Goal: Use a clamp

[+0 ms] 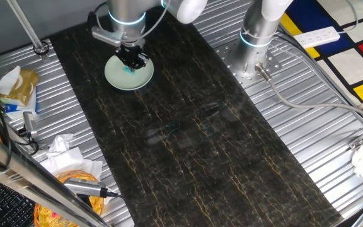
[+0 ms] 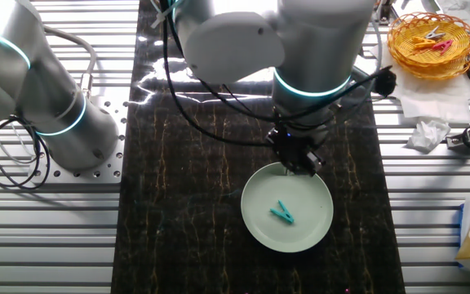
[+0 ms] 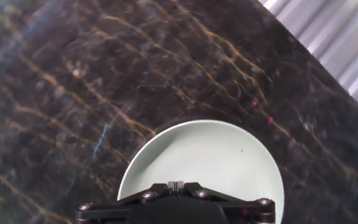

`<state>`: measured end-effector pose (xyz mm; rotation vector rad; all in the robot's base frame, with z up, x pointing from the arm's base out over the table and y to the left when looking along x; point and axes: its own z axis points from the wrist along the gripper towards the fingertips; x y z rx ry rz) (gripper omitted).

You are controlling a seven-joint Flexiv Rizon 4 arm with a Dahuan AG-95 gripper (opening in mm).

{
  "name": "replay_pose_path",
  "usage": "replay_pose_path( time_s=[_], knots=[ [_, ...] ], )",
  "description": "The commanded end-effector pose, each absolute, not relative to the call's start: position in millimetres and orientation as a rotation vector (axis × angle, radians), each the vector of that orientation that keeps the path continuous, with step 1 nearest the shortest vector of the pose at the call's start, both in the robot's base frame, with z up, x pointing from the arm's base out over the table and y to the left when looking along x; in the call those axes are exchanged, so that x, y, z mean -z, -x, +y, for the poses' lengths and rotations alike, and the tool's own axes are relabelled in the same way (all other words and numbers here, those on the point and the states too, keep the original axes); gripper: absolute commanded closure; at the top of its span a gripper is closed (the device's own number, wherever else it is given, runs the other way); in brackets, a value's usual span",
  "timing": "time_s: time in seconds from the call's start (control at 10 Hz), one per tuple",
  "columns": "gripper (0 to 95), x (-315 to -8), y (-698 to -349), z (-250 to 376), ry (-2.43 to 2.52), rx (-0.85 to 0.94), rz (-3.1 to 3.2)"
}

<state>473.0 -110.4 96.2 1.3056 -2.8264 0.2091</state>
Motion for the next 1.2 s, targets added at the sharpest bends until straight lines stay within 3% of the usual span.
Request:
replay_pose_path(
  time_s=[0.1, 0.5, 0.7, 0.8, 0.9, 1.2],
  knots=[
    [95.0, -96.3, -472.5, -109.9, -1.721, -0.181, -2.583],
    [95.0, -96.3, -472.5, -109.9, -2.267, -0.104, -2.235],
    [95.0, -96.3, -472.5, -109.9, -2.222, -0.100, -2.249],
    [95.0, -96.3, -472.5, -109.9, -2.048, 0.026, -2.393],
    [95.0, -96.3, -472.5, -109.9, -1.968, 0.041, -2.433],
    [95.0, -96.3, -472.5, -109.9, -1.948, -0.009, -2.341]
  ],
)
